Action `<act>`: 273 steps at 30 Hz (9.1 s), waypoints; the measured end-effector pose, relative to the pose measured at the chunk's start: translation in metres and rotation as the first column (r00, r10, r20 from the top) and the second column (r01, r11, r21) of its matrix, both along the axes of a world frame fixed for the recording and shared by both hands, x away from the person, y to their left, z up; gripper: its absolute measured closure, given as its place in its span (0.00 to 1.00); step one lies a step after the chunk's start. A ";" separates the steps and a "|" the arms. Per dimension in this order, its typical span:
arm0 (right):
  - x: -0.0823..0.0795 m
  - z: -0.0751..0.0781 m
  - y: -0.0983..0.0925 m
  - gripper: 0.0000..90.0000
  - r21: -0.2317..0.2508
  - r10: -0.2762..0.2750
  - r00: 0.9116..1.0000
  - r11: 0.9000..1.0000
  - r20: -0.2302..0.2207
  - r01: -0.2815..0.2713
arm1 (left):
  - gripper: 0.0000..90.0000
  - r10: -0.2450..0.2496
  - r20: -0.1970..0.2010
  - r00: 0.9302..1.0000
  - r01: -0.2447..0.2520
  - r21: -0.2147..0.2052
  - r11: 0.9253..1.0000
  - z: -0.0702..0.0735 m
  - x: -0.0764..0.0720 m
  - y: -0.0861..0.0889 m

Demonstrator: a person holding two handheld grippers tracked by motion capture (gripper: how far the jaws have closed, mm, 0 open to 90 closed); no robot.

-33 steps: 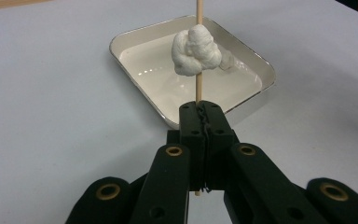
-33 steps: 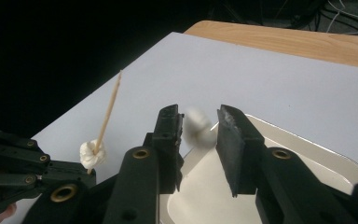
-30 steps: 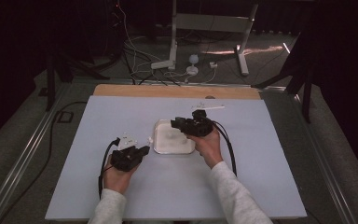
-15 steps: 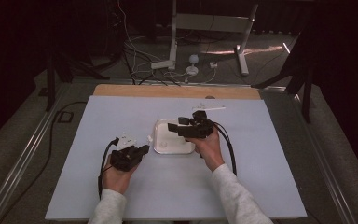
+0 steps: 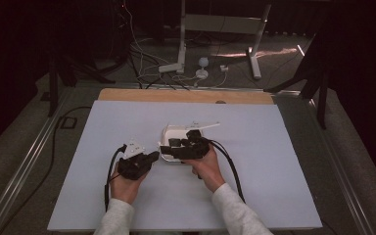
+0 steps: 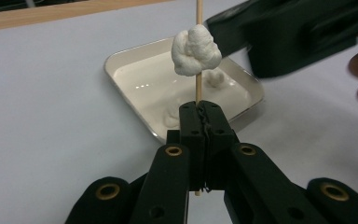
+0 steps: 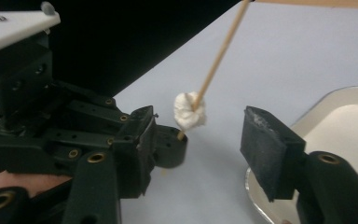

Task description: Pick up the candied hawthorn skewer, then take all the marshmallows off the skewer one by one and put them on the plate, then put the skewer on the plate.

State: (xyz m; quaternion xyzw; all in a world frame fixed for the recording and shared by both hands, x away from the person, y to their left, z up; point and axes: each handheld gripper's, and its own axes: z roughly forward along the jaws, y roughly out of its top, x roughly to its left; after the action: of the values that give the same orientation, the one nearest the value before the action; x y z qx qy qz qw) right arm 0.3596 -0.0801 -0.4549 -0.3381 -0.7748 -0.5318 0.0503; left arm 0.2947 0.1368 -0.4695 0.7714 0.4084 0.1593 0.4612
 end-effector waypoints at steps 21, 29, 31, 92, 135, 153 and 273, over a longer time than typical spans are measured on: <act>-0.005 -0.006 0.008 0.79 0.038 0.010 1.000 0.999 -0.013 -0.009 | 0.99 -0.058 -0.024 0.998 0.058 0.023 0.998 -0.003 0.000 -0.011; -0.005 -0.005 0.010 0.88 0.075 -0.017 0.999 0.997 -0.031 0.020 | 1.00 -0.058 -0.015 0.998 0.059 0.014 0.998 -0.004 0.000 -0.010; -0.005 -0.004 0.010 0.89 0.078 -0.026 0.999 0.997 -0.030 0.028 | 1.00 -0.060 -0.011 0.998 0.061 0.009 0.998 -0.004 0.000 -0.010; 0.027 0.044 -0.053 0.88 -0.008 -0.172 0.980 0.985 0.102 0.174 | 1.00 0.029 -0.042 0.999 -0.027 0.065 0.998 -0.009 0.003 0.009; 0.029 0.017 -0.049 0.19 -0.074 -0.185 0.978 0.979 0.098 0.193 | 1.00 0.034 -0.048 0.998 -0.032 0.048 0.998 -0.007 0.004 0.007; 0.017 0.014 -0.061 0.16 -0.068 -0.190 0.976 0.978 0.108 0.198 | 0.99 0.039 -0.064 0.997 -0.038 0.019 0.999 -0.008 0.006 -0.001; -0.077 -0.010 -0.203 0.08 -0.075 -0.347 0.913 0.926 0.217 0.370 | 0.03 0.121 0.083 0.989 -0.110 -0.130 0.985 0.023 -0.010 0.056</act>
State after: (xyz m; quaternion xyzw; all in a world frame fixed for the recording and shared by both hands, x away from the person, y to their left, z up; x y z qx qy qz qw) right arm 0.2829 -0.2829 -0.4649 -0.4219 -0.7297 -0.5180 -0.1454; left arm 0.2846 0.1928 -0.4462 0.7079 0.4404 0.1946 0.5168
